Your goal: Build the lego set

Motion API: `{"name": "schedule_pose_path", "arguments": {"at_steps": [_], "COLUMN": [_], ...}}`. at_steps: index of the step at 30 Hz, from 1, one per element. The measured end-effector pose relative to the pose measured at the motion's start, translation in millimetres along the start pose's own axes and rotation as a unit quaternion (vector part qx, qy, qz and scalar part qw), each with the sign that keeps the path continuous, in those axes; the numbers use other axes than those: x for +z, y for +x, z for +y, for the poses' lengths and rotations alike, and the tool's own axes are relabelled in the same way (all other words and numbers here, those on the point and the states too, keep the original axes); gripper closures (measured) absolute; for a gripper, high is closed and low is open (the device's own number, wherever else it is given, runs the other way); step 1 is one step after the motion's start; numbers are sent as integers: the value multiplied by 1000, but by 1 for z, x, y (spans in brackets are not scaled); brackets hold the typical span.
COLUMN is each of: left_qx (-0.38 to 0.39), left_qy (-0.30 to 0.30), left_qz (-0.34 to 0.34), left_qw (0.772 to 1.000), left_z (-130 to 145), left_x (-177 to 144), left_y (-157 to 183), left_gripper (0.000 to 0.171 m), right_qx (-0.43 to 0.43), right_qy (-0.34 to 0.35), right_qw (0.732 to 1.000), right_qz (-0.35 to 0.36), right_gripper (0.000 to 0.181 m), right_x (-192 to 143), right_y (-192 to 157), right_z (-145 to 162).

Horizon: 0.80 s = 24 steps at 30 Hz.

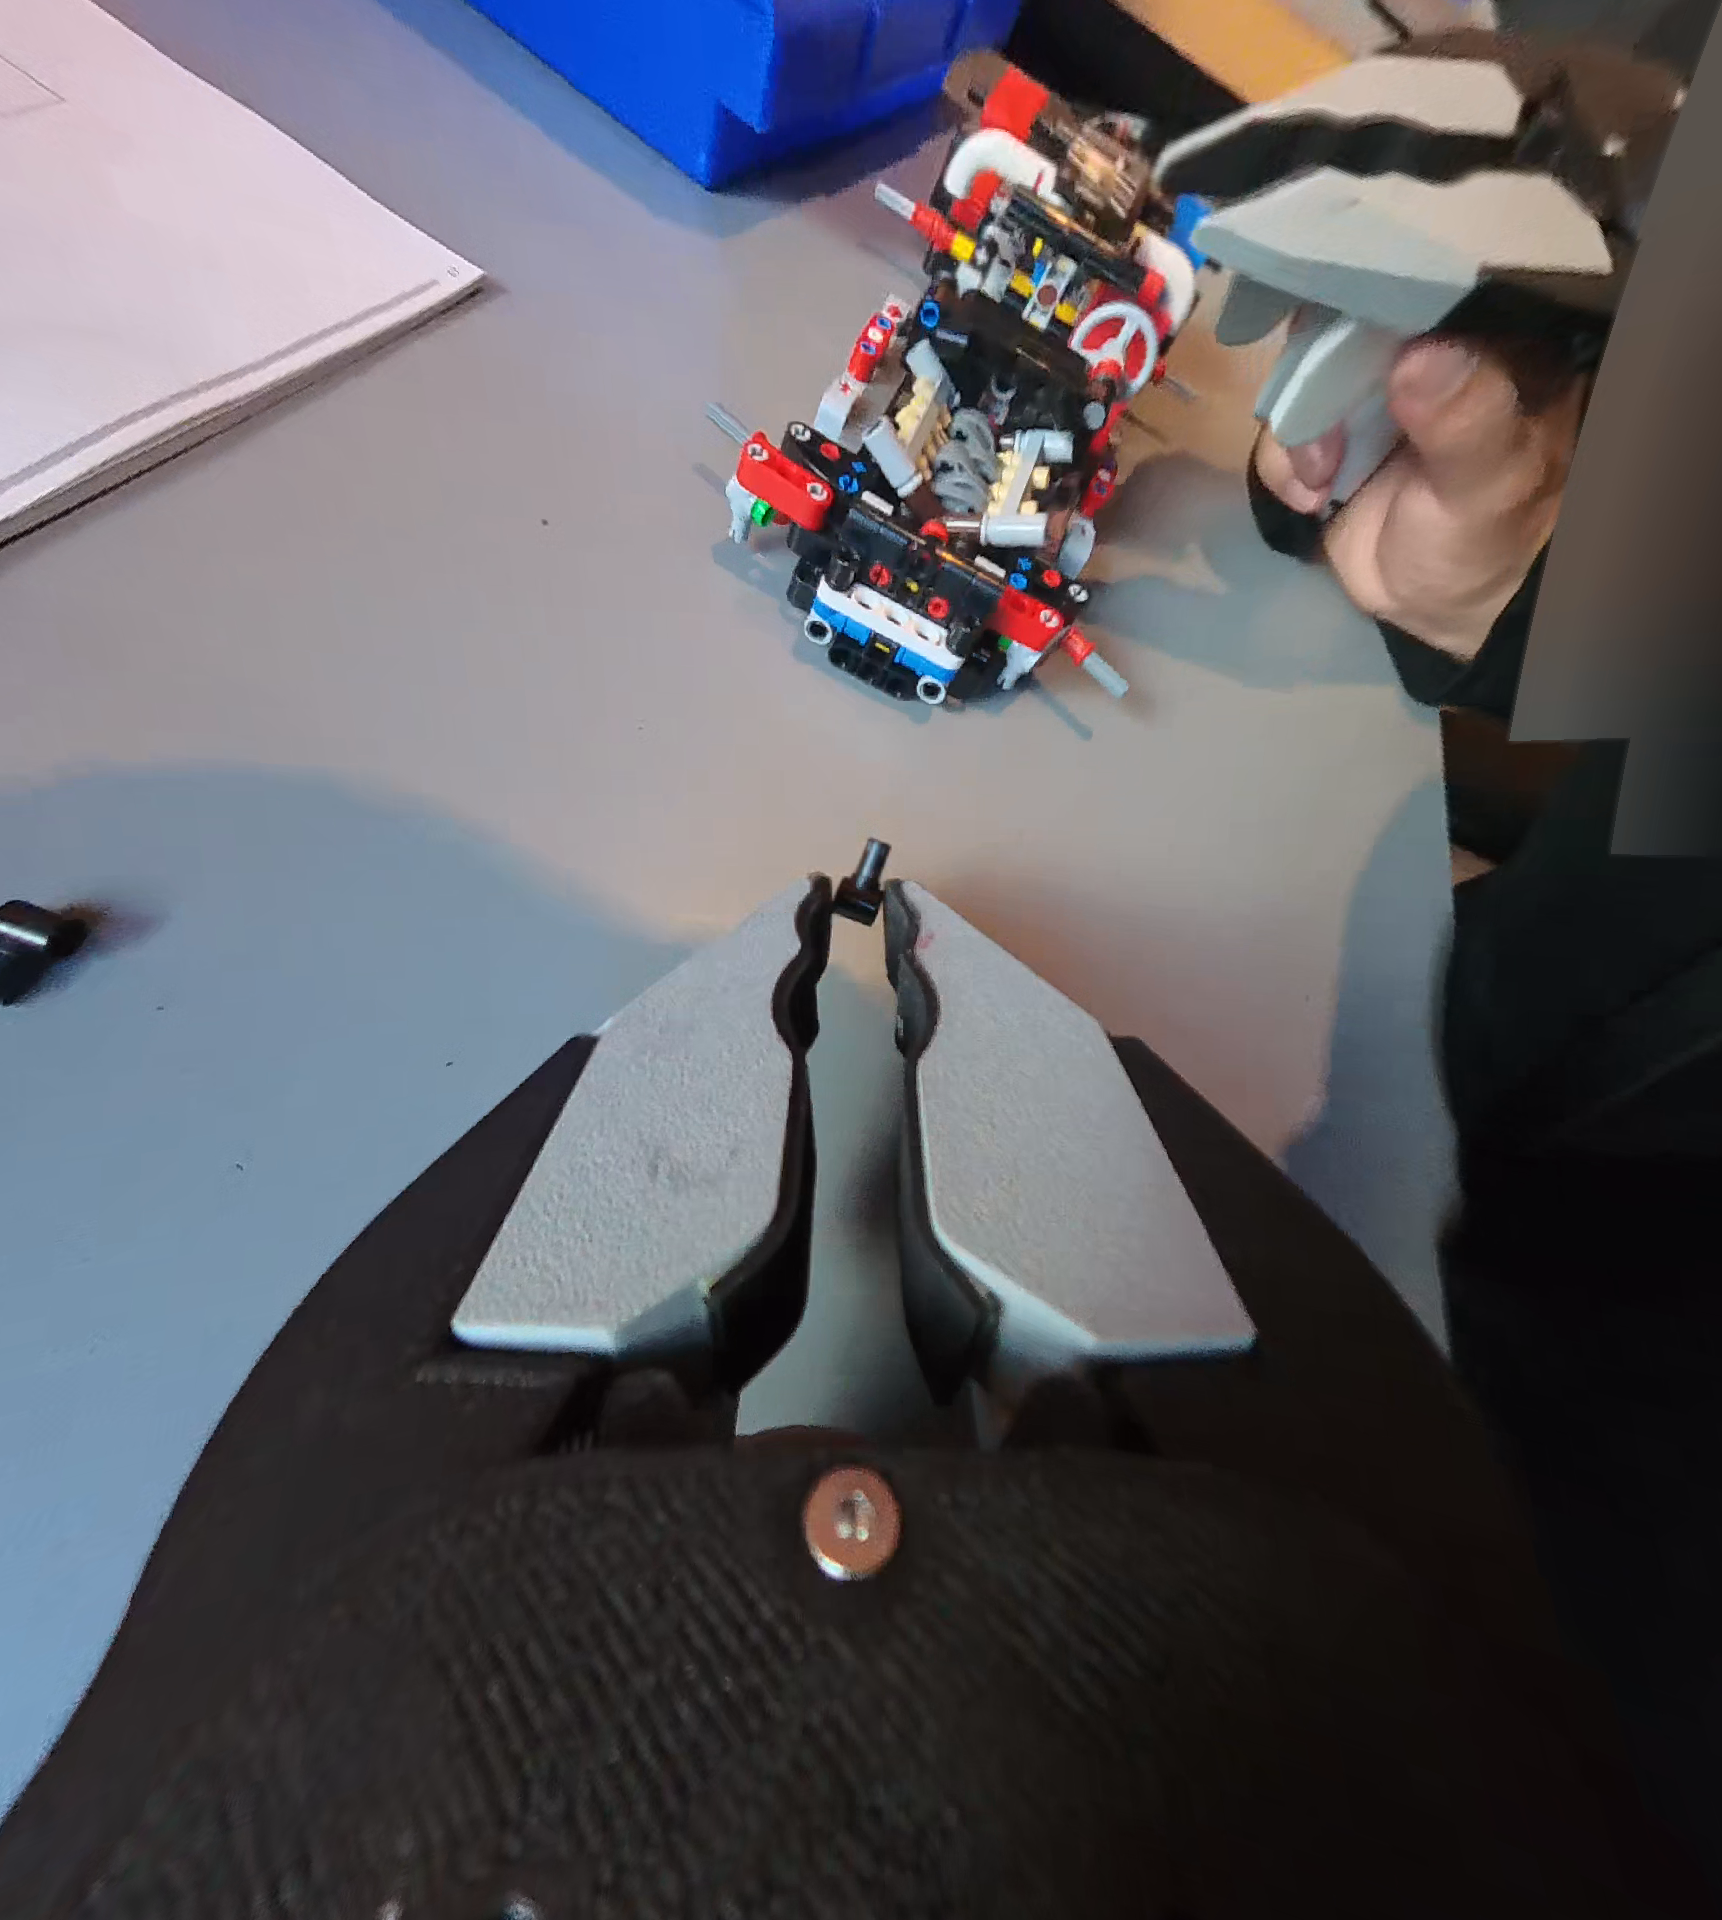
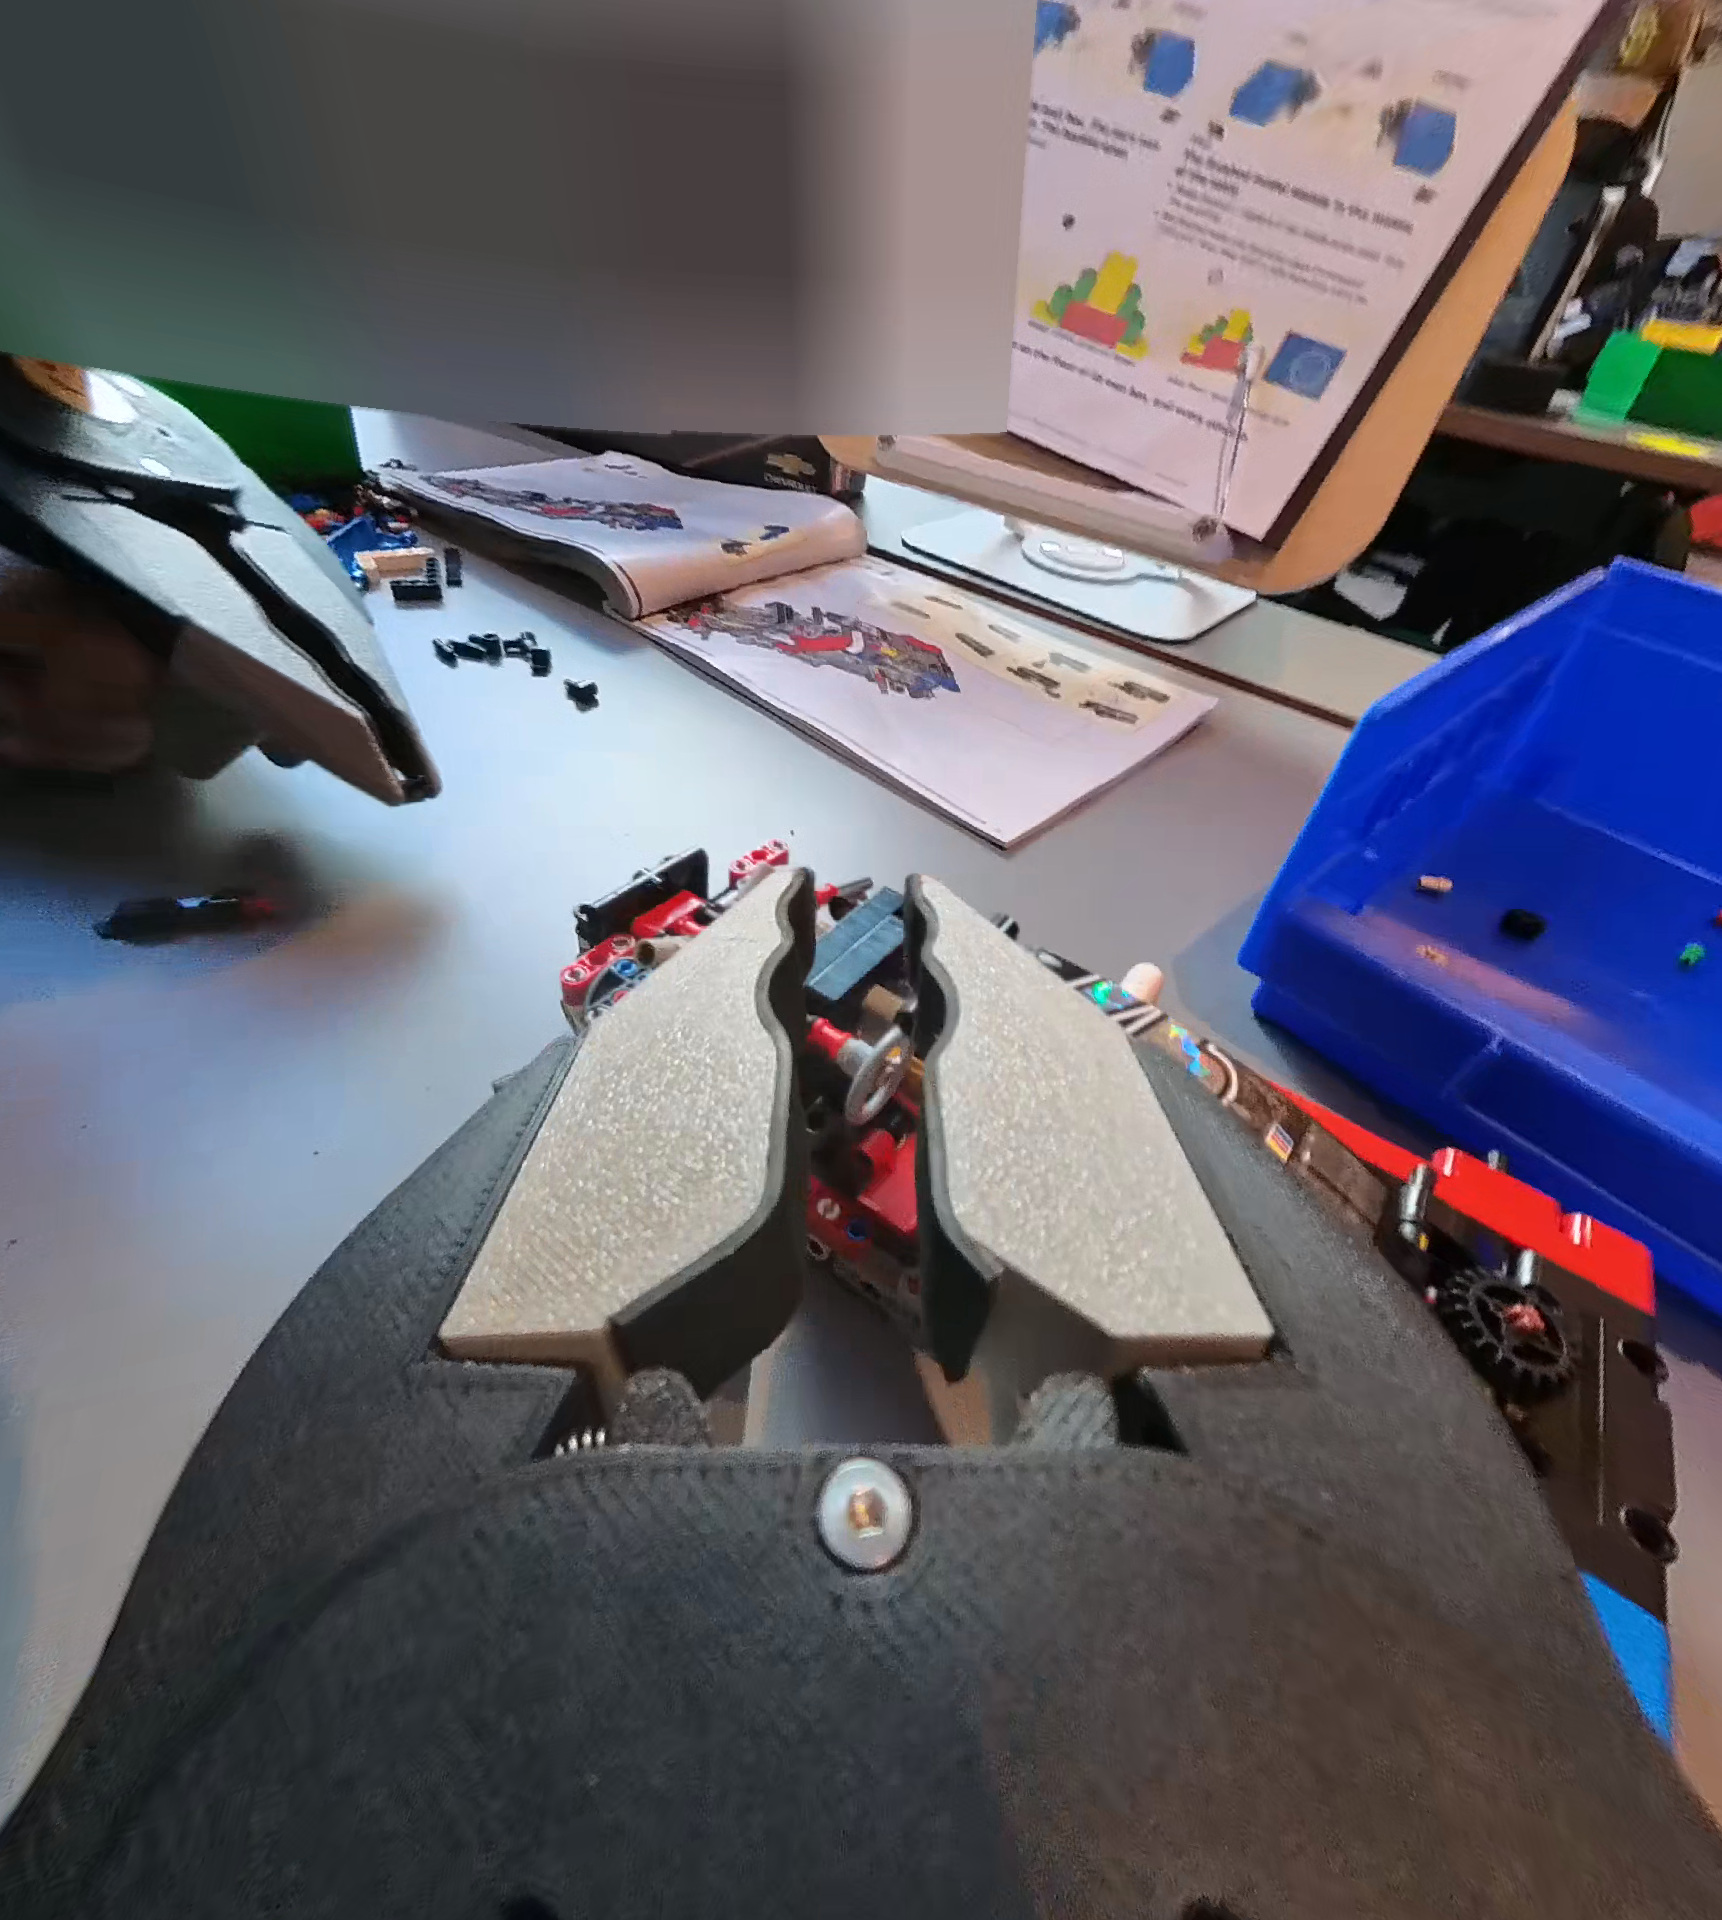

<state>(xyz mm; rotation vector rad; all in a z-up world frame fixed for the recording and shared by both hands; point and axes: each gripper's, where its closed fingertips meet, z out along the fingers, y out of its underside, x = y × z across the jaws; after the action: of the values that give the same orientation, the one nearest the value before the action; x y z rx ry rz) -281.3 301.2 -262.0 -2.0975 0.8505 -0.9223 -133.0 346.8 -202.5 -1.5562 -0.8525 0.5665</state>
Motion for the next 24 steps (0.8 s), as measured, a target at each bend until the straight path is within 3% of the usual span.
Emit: {"name": "schedule_pose_path", "arguments": {"at_steps": [4,7,10,12,14,20,24], "left_qx": [15,77,159,147,136,140,127], "left_qy": [-25,-84,-151,-161,-165,-125,-120], "left_qz": [22,56,39,55,51,11,-13], "left_qw": [999,992,975,974,975,982,985], "left_z": [2,10,30,31,30,21,33], "left_x": [8,23,38,39,33,-2,-18], "left_y": [15,44,48,56,57,59,58], "left_gripper": [165,165,164,159,141,141,140], "right_qx": [-14,-8,-3,-7,-21,-63,-59], "right_qy": [41,56,47,33,9,-70,-144], "right_qw": [999,995,990,987,982,968,957], "right_qz": [-32,-76,-131,-158,-186,-234,-243], "right_gripper": [169,172,174,173,172,173,165], "right_x": [-3,-6,-7,-7,-9,-7,12], "right_y": [-12,-26,-46,-59,-76,-119,-136], "right_z": [-14,-19,-17,-13,-5,17,34]}}
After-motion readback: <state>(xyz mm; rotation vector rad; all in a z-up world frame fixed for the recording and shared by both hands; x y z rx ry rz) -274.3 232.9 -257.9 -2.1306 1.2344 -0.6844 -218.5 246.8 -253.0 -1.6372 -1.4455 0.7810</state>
